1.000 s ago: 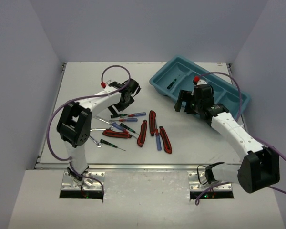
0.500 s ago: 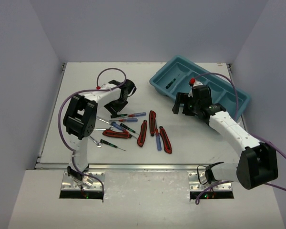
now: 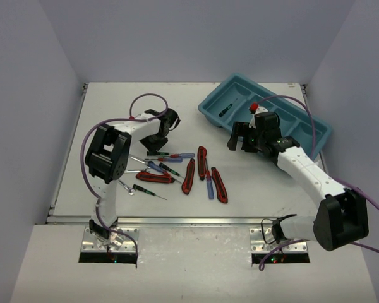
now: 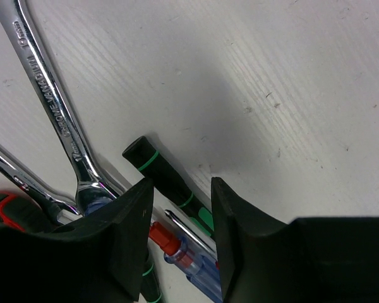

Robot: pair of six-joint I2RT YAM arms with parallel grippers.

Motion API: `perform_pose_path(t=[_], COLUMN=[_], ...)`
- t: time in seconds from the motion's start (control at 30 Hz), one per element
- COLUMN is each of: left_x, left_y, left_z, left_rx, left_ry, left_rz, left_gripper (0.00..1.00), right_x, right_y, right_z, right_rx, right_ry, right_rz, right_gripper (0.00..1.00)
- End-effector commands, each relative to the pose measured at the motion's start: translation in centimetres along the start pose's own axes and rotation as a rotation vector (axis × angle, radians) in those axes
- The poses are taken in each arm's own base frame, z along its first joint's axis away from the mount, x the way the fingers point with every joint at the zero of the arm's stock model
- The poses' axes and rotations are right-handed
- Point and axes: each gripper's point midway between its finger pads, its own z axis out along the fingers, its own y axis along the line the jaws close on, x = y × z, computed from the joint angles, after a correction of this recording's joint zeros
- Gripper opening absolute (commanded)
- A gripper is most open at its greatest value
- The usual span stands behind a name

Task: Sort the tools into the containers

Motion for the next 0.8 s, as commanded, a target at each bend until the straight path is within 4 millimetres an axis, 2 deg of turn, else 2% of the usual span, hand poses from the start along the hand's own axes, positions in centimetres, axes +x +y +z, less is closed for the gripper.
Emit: perform_pose_path(t=[0.0,0.3,0.5,0.53,0.57,0.7,0.77], left_x=[0.4,1.3,1.4,1.2,0.9,-0.7,-2.2], left_y=[-2.5,-2.5,-3.0,-3.2,-3.4,-4.8,-5.9], left_z=[1.6,3.2,3.7,3.6,3.5,2.3,1.0], left_rx=[0.047,0.005,0.018,0.023,0.031,0.086,0.143], left_ry=[0.001,0.019,0.019,0.017,0.013,-0.014,-0.045], left_rz=[-0.019,-0.015,-0.022,-0.027,-0.031,-0.055,-0.069], left_gripper=[0.38,0.37,0.14,0.06,0.02,0.00,0.00], right_x=[-3.0,-3.1,-3.0,-3.1,-3.1,-3.2,-3.4], right_y=[1.3,1.3,1.5,1.5,1.5,1.6,2.1], right_z=[-1.0,-0.9,-1.0,-1.0,-1.0,-1.2,-1.4], right_rx=[-0.046,-0.048,-0.056,-0.056,-0.055,-0.061,-0.091], right_ry=[-0.090,-0.092,-0.090,-0.093,-0.094,-0.097,-0.110], right_rz=[-0.024,-0.027,-0.027,-0.026,-0.027,-0.030,-0.041], right_gripper=[0.99,0.99,0.99,0.99,0.99,0.99,0.99])
